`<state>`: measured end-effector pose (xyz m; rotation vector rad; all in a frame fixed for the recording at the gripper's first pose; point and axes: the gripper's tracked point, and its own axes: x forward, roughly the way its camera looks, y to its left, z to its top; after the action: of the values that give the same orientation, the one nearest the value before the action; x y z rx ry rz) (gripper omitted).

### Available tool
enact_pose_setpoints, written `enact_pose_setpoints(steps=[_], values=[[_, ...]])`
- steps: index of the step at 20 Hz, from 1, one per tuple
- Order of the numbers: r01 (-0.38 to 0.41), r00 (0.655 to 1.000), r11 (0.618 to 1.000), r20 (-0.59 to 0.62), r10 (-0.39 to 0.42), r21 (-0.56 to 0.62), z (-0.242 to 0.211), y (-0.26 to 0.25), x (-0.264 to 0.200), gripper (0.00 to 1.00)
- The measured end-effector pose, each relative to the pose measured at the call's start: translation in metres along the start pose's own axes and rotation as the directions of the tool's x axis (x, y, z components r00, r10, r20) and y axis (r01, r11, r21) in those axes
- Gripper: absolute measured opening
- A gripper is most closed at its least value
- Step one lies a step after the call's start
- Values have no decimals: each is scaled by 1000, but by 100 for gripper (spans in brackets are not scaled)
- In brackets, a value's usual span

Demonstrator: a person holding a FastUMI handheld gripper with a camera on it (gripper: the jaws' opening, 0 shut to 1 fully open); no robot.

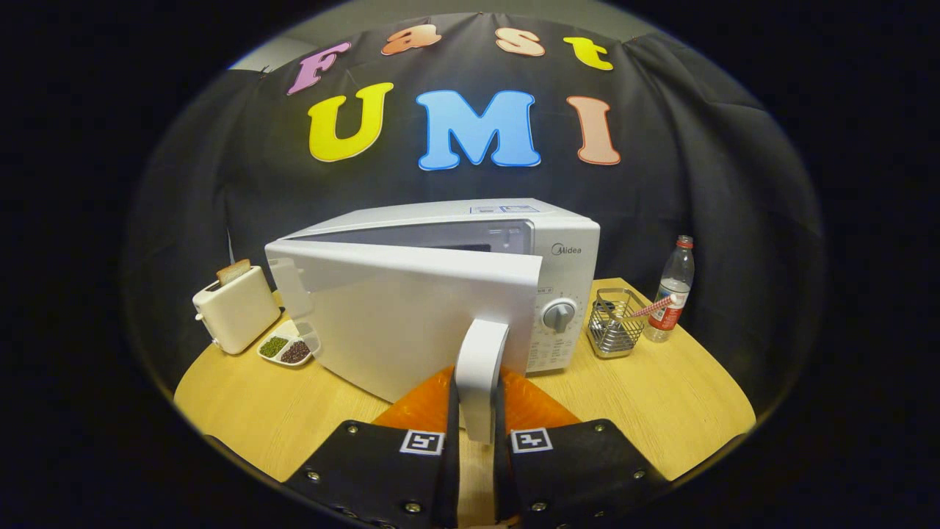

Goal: Open the microwave, put the food inside, and close the microwave door.

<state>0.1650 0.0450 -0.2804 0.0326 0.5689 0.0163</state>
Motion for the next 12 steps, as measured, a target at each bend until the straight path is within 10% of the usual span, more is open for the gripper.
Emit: enact_pose_setpoints(steps=[12], values=[[-25,1000,1000,2,25,-12,-27,54,-63,20]])
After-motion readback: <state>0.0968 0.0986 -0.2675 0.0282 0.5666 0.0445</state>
